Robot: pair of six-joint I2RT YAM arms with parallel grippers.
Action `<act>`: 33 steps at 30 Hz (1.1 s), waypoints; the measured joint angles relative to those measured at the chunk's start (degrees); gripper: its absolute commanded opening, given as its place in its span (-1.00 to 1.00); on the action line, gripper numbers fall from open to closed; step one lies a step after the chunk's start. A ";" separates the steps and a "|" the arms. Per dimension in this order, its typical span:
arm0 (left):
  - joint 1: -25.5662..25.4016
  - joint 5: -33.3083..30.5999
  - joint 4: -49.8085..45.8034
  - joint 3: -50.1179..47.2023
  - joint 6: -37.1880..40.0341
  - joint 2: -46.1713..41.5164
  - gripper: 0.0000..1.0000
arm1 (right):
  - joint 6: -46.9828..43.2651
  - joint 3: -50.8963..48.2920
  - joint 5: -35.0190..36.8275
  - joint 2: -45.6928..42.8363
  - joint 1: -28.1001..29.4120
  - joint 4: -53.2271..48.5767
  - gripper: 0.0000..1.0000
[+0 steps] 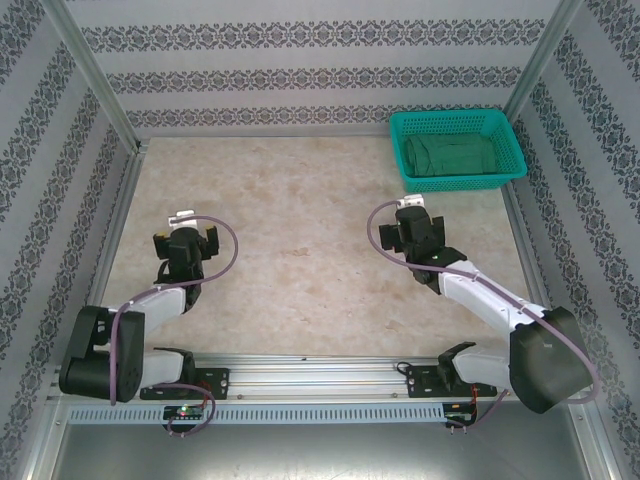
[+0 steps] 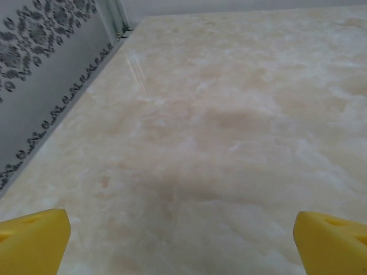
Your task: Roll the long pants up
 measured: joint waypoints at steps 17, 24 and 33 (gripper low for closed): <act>0.37 13.11 17.49 0.33 1.92 15.56 1.00 | -5.01 -8.94 -1.70 -2.93 -9.35 18.80 0.91; 1.20 15.98 17.09 1.07 1.90 15.58 1.00 | -4.61 -10.99 -4.17 9.66 -16.57 32.79 0.82; 2.23 17.92 16.57 1.55 1.88 15.58 1.00 | -4.79 -17.86 -17.53 16.81 -21.92 49.03 0.95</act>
